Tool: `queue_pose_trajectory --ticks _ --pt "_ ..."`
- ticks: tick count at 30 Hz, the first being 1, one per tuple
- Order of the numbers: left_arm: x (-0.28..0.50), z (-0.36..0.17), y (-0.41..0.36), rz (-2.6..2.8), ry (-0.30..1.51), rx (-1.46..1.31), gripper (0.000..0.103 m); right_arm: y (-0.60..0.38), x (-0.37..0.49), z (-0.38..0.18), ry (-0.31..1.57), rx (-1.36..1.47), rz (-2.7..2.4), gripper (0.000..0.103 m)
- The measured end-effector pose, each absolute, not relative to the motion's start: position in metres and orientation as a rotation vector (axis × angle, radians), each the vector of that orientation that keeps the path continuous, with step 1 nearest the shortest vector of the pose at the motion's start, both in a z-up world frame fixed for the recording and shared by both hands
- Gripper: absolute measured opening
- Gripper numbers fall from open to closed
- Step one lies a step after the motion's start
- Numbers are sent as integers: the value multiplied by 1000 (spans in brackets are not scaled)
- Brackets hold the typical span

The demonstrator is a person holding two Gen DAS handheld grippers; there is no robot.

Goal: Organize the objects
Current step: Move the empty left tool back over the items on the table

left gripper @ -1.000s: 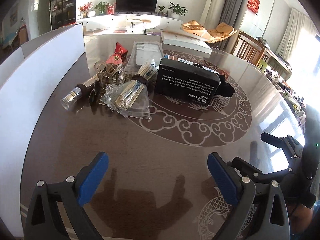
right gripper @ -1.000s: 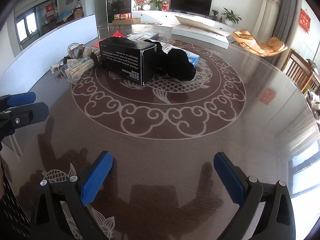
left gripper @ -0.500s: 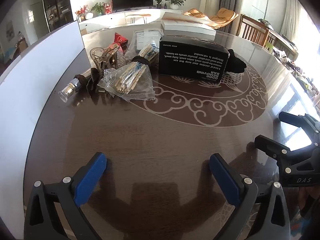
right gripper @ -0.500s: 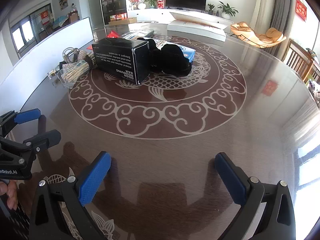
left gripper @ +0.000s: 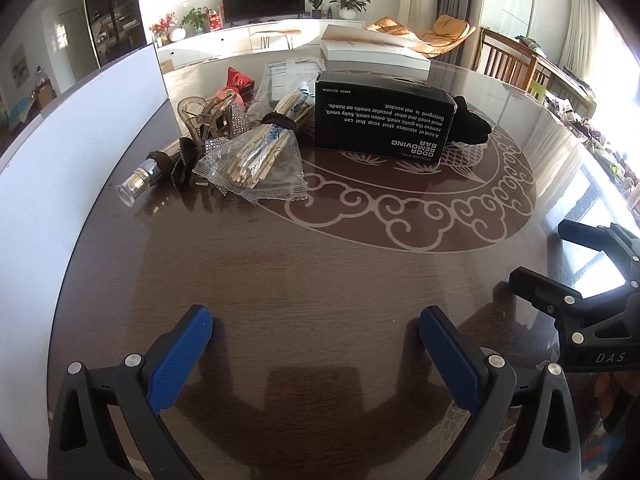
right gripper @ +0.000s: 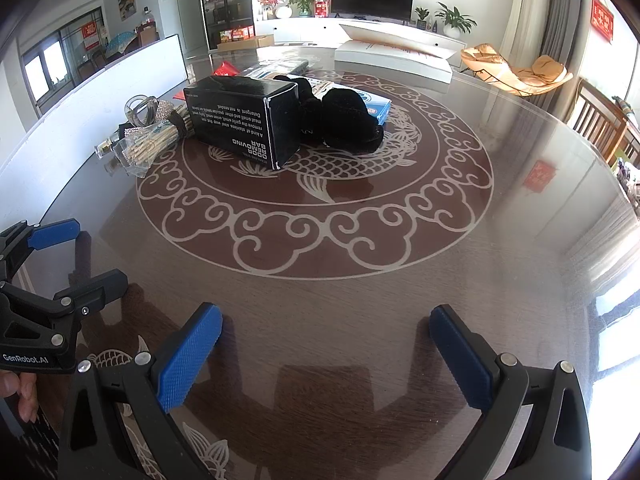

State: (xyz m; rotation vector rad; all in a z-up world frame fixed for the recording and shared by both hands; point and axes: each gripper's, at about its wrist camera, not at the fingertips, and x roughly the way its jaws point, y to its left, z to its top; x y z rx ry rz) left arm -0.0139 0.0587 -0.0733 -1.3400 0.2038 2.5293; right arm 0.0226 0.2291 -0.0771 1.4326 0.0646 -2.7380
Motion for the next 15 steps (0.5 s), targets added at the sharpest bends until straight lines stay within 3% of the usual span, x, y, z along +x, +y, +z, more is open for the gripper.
queue_pose_trajectory --ticks 15 --pt "-15 -73 58 2530 205 -1339 103 229 22 -77 64 1432 -2739 103"
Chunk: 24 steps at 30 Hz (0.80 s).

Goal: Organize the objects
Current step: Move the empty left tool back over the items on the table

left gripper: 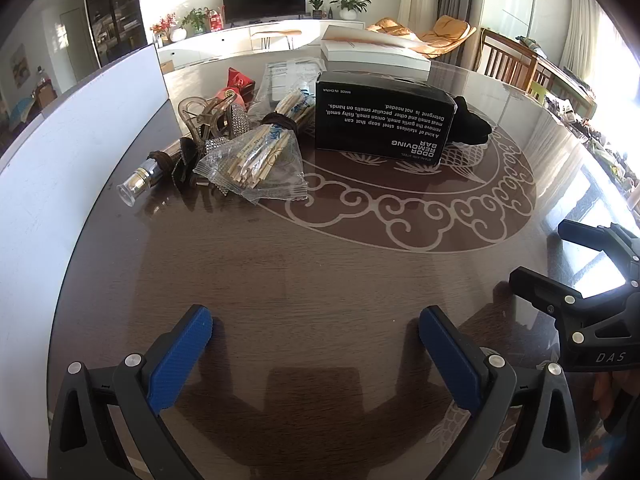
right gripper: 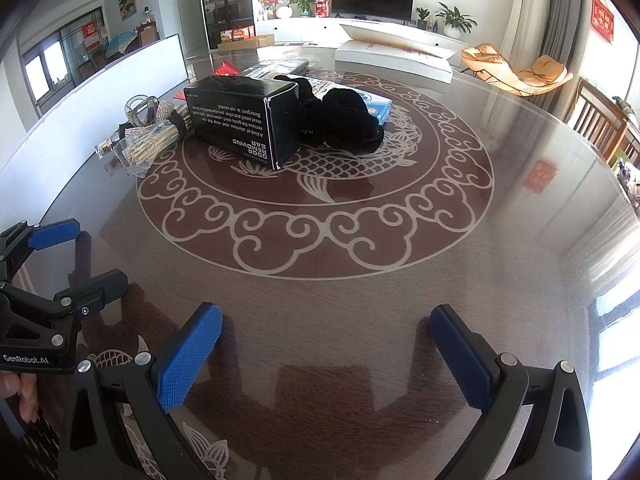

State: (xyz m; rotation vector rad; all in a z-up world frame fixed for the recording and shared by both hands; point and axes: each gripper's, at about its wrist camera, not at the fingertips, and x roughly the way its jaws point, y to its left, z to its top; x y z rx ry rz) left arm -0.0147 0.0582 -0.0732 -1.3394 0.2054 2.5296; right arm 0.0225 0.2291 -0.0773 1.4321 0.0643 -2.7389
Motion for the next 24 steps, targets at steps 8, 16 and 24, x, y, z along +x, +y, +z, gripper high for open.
queue_pose_trajectory --ticks 8,16,24 --pt "-15 -72 55 2521 208 -1352 103 229 23 -77 64 1432 -2739 103" --pt "-19 -64 24 2526 0 -1381 103 229 22 -78 64 1432 -2739 103" --pt "-35 -48 -25 2547 -396 -1299 103 229 22 -78 64 1431 -2739 103"
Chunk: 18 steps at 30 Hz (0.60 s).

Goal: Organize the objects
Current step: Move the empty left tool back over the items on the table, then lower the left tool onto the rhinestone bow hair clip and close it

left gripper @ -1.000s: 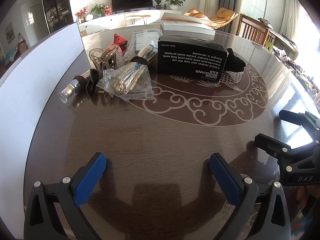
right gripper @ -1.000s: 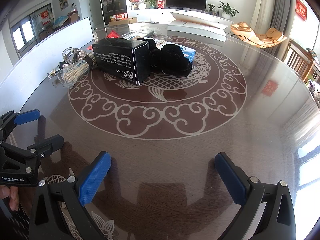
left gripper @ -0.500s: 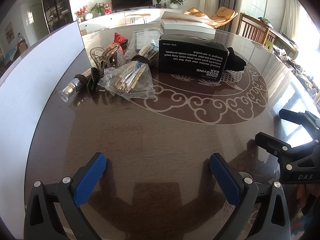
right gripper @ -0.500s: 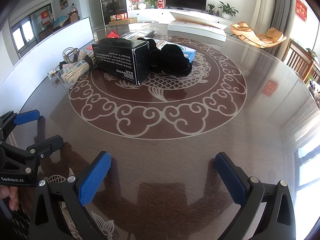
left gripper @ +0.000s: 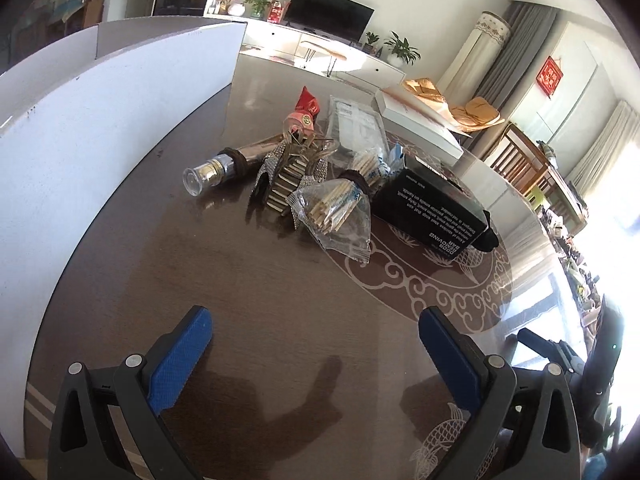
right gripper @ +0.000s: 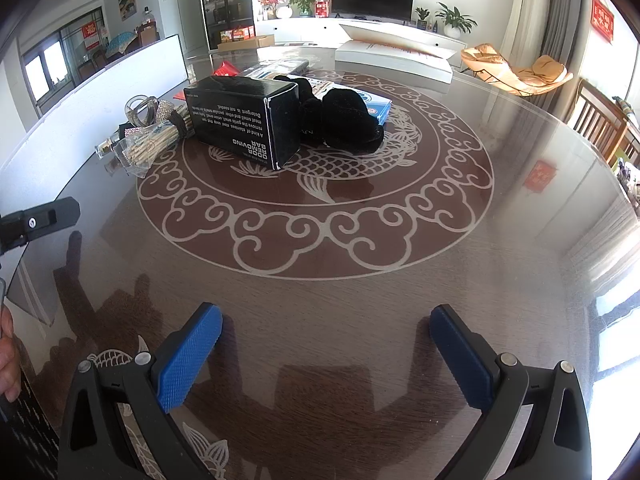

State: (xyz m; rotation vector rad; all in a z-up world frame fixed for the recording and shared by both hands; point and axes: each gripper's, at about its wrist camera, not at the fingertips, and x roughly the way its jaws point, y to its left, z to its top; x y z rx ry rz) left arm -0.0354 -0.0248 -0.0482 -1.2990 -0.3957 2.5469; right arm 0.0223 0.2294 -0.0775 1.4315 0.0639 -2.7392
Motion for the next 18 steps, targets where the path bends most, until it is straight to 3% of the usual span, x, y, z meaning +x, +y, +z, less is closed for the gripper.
queue_pose_trajectory --ticks 6,9,11,14,18 --pt "-87 -47 19 2530 -107 -1288 103 229 22 -78 64 1431 -2739 103" --pt "-111 -59 46 2530 65 -1312 75 229 22 -78 64 1431 -2739 103" --pt "-115 -64 59 2574 206 -1280 46 229 22 -78 64 1431 -2739 103" --pt "-103 -59 53 2541 173 -1283 35 229 22 -78 64 1431 -2739 103" --pt "-53 -56 22 2455 29 -1386 34 230 22 -78 63 1431 -2739 103"
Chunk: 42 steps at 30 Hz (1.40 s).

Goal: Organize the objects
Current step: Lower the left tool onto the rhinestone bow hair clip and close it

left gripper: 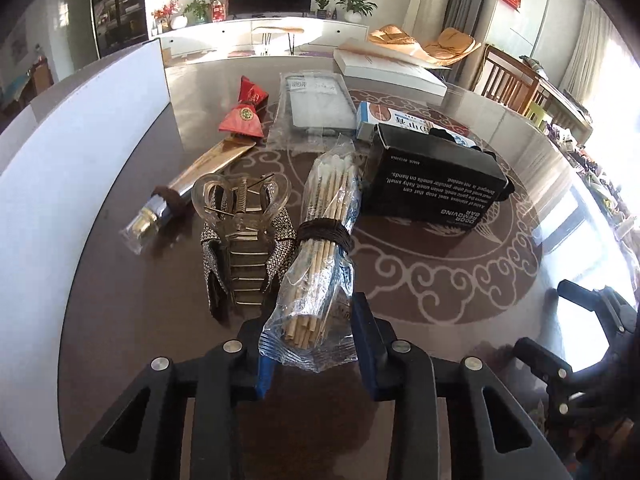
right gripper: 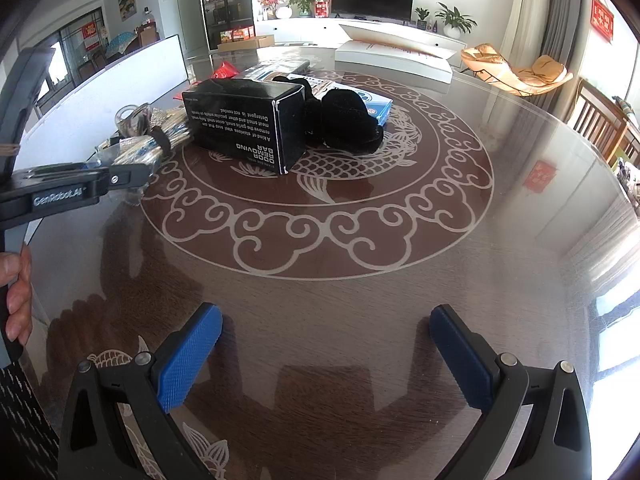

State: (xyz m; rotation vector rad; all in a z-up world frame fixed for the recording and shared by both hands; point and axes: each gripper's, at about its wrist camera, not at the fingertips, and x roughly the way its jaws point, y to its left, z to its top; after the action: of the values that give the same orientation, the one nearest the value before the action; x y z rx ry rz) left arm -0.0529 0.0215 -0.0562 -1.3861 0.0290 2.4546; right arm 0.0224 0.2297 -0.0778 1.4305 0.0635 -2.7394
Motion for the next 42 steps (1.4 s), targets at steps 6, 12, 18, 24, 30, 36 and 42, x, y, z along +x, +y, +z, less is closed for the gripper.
queue_pose_trajectory --ticks 6,12,18,24,30,36,42 --pt "-25 -53 0 2374 -131 -1397 84 229 22 -78 64 1432 -2739 103" --pt "-41 -63 49 2401 121 -1383 87 229 21 -78 64 1432 -2739 103" --pt "-23 -68 69 2390 300 -1284 90 229 21 -78 64 1432 -2739 103" --pt "-2 -51 73 2278 211 -1195 91 229 21 -78 64 1431 -2739 103" --pt "-13 -17 -11 2526 -260 -1045 91 229 21 -78 63 1431 -2739 103" --pt "-31 -38 -66 2511 -648 -1139 91 229 21 -78 63 1431 -2739 103" --pt "-35 -46 -47 2487 -539 -1211 91 229 21 -78 63 1431 -2739 103"
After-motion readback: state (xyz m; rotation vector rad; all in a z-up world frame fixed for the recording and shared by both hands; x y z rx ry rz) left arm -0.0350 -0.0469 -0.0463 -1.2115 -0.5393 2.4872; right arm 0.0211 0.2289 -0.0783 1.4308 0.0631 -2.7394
